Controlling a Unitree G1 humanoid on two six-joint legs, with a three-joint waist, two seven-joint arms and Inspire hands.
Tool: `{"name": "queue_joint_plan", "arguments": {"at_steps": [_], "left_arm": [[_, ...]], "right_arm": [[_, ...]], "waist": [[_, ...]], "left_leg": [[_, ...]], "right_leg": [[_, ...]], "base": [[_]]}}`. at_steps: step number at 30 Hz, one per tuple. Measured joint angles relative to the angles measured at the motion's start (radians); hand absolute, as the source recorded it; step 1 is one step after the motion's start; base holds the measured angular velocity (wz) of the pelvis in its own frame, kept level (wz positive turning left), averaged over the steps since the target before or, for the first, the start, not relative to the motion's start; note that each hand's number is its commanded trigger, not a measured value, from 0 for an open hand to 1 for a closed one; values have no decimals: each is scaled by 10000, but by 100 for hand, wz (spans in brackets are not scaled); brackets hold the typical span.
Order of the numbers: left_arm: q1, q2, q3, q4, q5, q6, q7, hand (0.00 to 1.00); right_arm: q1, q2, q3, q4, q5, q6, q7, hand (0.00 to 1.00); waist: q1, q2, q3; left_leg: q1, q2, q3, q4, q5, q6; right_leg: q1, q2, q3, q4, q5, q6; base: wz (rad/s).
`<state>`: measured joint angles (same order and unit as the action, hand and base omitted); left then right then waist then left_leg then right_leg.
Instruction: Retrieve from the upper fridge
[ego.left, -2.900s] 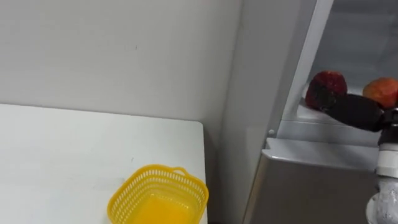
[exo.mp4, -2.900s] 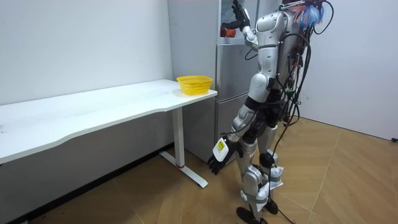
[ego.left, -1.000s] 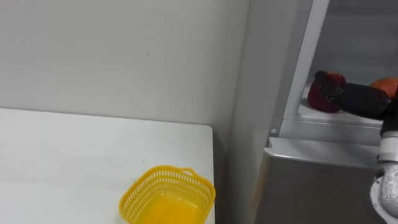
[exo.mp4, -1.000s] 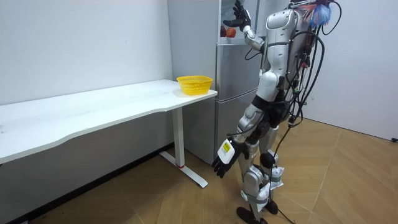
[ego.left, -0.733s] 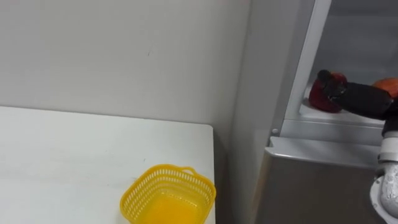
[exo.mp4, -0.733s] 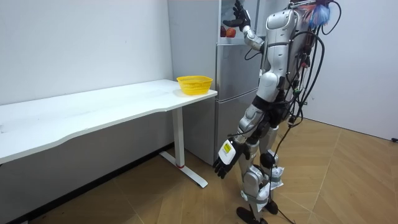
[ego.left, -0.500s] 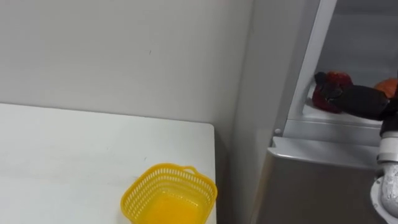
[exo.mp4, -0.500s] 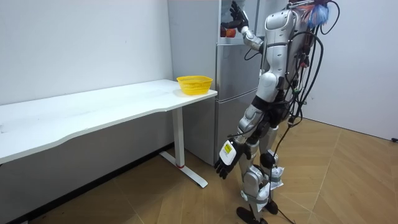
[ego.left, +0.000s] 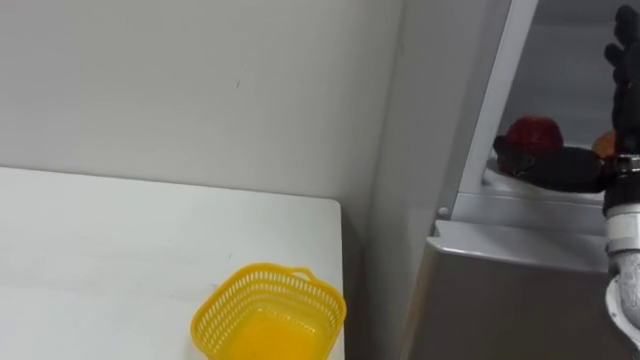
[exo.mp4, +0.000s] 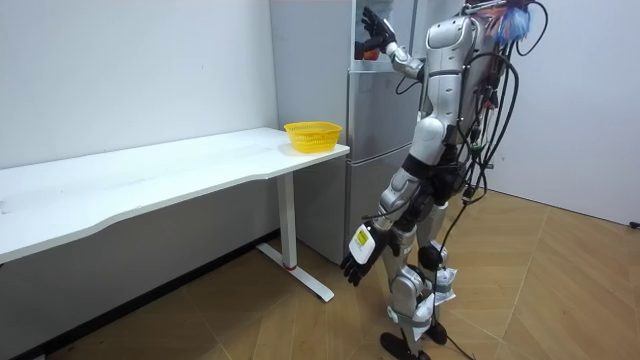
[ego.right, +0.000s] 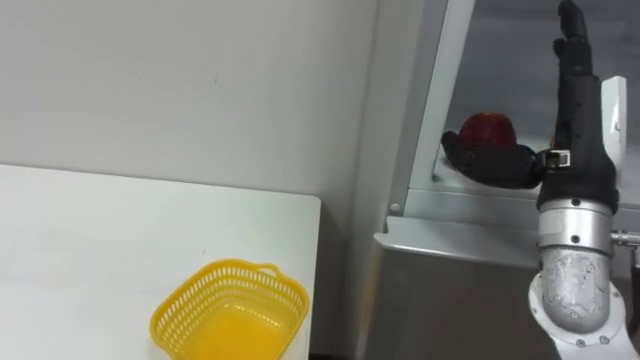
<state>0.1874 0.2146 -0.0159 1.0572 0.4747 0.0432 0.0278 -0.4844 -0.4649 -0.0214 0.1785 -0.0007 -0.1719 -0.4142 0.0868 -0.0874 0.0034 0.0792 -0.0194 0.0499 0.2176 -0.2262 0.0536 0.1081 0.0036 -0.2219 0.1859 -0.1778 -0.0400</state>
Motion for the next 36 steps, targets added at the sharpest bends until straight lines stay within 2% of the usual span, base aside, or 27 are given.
{"name": "queue_joint_plan", "arguments": {"at_steps": [2, 6, 8, 11, 18, 21, 23, 24, 25, 26, 27, 29, 33, 36], "left_arm": [[12, 32, 92, -3, -1, 4, 9, 0], [-30, 60, 125, 0, -4, 16, 5, 0], [-43, 73, 144, -5, -3, 17, 0, 0], [-38, 78, 243, -35, -3, 47, -39, 0], [-83, 143, 399, -192, 4, 214, -252, 0], [-88, 144, 445, -196, -6, 302, -209, 0], [-76, 144, 442, -199, -6, 491, -205, 0], [-72, 144, 443, -215, -7, 556, -206, 0], [-25, 144, 443, -334, -7, 677, -209, 0], [48, 142, 443, -489, -7, 763, -213, 0], [58, 142, 443, -513, -7, 807, -216, 0], [76, 129, 520, -568, -5, 914, -241, 0], [94, 128, 540, -677, -15, 1037, -328, 0], [158, 156, 539, -896, -26, 1094, -356, 0]], "right_arm": [[-17, -39, 4, 78, 27, 95, 161, 0], [-93, -58, 7, 492, 22, 224, 348, 0], [-93, -64, 10, 744, -29, 406, 561, 0], [-93, -65, 11, 854, -31, 574, 678, 0], [-170, -108, 8, 1252, 394, 607, 983, 0], [-440, -124, 10, 1795, 753, 658, 1314, 0], [-888, -125, 17, 2401, 928, 778, 1680, 1], [-994, -125, 16, 2559, 964, 832, 1780, 31], [-1147, -123, 15, 2824, 1006, 882, 1909, 40], [-1228, -124, -3, 2924, 1056, 981, 2053, 65], [-1262, -124, -3, 2971, 1071, 1004, 2129, 82], [-1380, -127, -14, 3221, 1270, 1054, 2453, 100], [-1672, -177, -14, 3799, 1894, 1201, 3008, 100], [-1717, -383, 21, 4012, 2222, 1256, 3462, 100]], "waist": [[2, -79, 32], [30, -191, -3], [55, -235, -17], [54, -250, -13], [61, -266, -8], [39, -263, -4], [28, -243, 5], [31, -240, 5], [37, -238, 4], [37, -234, 3], [38, -230, 1], [41, -216, -9], [12, -167, -63], [56, -205, -109]], "left_leg": [[2, 1, -7, -6, 1, 0], [0, 1, -4, 7, 0, 0], [-3, 1, 1, -9, -1, 1], [-11, 0, 0, -20, -1, 2], [-67, -2, -110, 40, -1, 0], [-35, -5, -124, 53, -1, 0], [-3, -16, -117, 68, -1, 0], [4, -19, -119, 75, -1, 1], [8, -21, -121, 101, -2, 1], [4, -24, -121, 122, -2, 1], [4, -25, -121, 128, -2, 2], [-4, -25, -121, 169, -2, 2], [6, -26, -119, 193, 1, 5], [25, -19, -122, 192, 10, 1]], "right_leg": [[20, 1, -17, -11, 0, 0], [23, 1, -10, -3, 0, 0], [10, -1, -8, 5, 1, 1], [2, -7, -31, 3, 1, 1], [12, -24, -241, -5, 1, 2], [52, -27, -242, -6, 1, 1], [91, -34, -243, -11, 0, 1], [102, -36, -244, -14, 0, 1], [116, -38, -245, -16, 0, 0], [118, -40, -246, -16, 1, -1], [118, -42, -245, -16, 2, -3], [121, -41, -249, -27, 9, -15], [124, -38, -259, -85, 25, -45], [198, -26, -275, -148, 39, -66]], "base": [[0], [1], [0], [0], [5], [0], [0], [0], [0], [0], [0], [0], [0], [0]]}}
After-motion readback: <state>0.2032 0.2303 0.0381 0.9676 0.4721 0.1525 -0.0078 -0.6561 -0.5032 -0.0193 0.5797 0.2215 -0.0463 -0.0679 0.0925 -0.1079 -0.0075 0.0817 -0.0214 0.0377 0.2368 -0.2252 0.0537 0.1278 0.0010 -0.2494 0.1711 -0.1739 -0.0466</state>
